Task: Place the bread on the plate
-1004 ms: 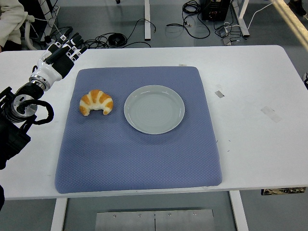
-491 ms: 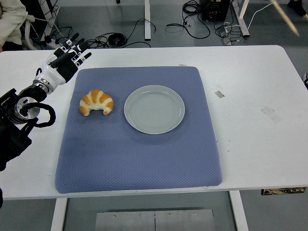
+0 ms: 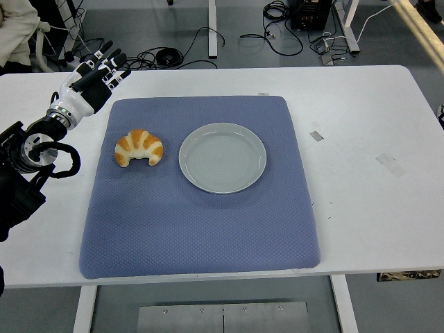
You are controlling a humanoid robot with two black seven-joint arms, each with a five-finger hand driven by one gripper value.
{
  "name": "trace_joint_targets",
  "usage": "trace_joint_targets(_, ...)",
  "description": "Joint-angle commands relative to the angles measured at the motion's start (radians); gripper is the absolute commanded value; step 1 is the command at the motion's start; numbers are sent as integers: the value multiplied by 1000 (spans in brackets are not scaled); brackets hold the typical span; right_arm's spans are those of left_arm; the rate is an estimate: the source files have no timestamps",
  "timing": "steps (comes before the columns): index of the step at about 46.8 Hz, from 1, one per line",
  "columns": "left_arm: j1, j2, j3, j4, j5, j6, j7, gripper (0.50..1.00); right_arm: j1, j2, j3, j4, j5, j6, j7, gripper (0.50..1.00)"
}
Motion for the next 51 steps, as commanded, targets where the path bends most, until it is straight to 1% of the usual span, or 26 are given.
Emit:
trace_joint_targets(1, 1, -2, 1, 0, 2, 0, 1, 983, 0, 0, 0, 0, 0, 0, 0, 1000)
trace_joint_targets(9, -4, 1, 4, 2, -1, 8, 1, 981, 0, 0, 0, 0, 0, 0, 0, 1000)
trace_joint_targets(17, -33, -4, 24, 29, 2, 106, 1, 983, 0, 0, 0, 0, 0, 0, 0, 1000)
trace_joint_targets(19, -48, 1, 57, 35, 3, 115, 2, 983, 0, 0, 0, 0, 0, 0, 0, 1000)
trace_joint_targets(24, -76, 30, 179, 37, 5, 101, -1, 983, 0, 0, 0, 0, 0, 0, 0, 1000)
trace_joint_targets(27, -94, 45, 223, 37, 8, 92, -1, 983, 0, 0, 0, 0, 0, 0, 0, 1000)
trace_joint_targets(33, -131, 55, 291, 37, 11, 92, -5, 983, 0, 0, 0, 0, 0, 0, 0, 1000)
trace_joint_targets(38, -160, 61, 375, 38, 9, 92, -2, 983, 0, 0, 0, 0, 0, 0, 0, 1000)
trace_joint_targets(43, -182, 56, 438, 45, 11, 106, -2, 983, 0, 0, 0, 0, 0, 0, 0, 1000)
trace_joint_targets(46, -200, 55, 498, 45, 12, 104, 2, 983, 0, 0, 0, 0, 0, 0, 0, 1000)
trace_joint_targets(51, -260, 58, 627, 49, 14, 112, 6, 983, 0, 0, 0, 0, 0, 0, 0, 1000)
